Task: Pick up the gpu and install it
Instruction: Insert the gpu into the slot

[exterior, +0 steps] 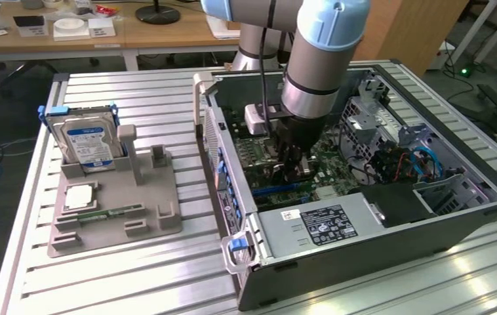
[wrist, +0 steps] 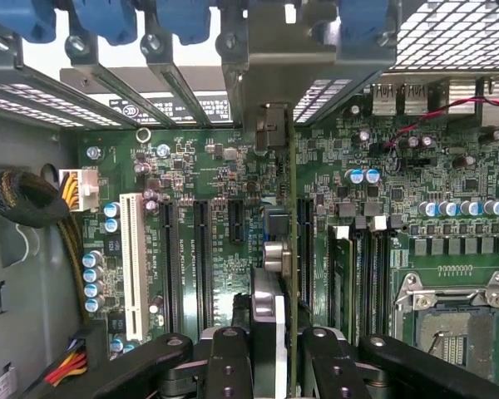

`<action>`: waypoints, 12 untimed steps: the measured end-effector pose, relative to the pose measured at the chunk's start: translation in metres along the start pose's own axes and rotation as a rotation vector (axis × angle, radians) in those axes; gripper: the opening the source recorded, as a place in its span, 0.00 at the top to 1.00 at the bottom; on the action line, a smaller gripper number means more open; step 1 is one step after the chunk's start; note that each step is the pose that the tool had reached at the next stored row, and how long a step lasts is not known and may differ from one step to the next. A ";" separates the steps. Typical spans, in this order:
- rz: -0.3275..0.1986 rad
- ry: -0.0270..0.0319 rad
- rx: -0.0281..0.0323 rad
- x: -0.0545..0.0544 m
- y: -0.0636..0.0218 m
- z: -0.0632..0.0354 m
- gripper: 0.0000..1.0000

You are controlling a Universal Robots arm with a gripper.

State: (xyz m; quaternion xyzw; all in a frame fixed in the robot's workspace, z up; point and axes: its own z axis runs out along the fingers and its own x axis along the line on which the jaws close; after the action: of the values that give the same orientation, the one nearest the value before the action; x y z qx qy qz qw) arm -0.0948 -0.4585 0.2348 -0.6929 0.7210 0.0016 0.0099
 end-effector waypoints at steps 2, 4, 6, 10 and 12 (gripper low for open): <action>0.000 0.0000 0.0000 0.000 0.0001 0.0000 0.72; 0.000 -0.0004 0.0002 0.000 0.0009 0.0003 0.72; 0.000 -0.0003 0.0002 0.000 0.0023 0.0005 0.72; 0.000 -0.0001 0.0000 0.000 0.0031 0.0017 0.72; 0.000 -0.0002 0.0000 0.000 0.0031 0.0030 0.72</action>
State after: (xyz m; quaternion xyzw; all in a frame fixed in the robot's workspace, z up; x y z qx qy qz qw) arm -0.0980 -0.4585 0.2317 -0.6929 0.7210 0.0017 0.0100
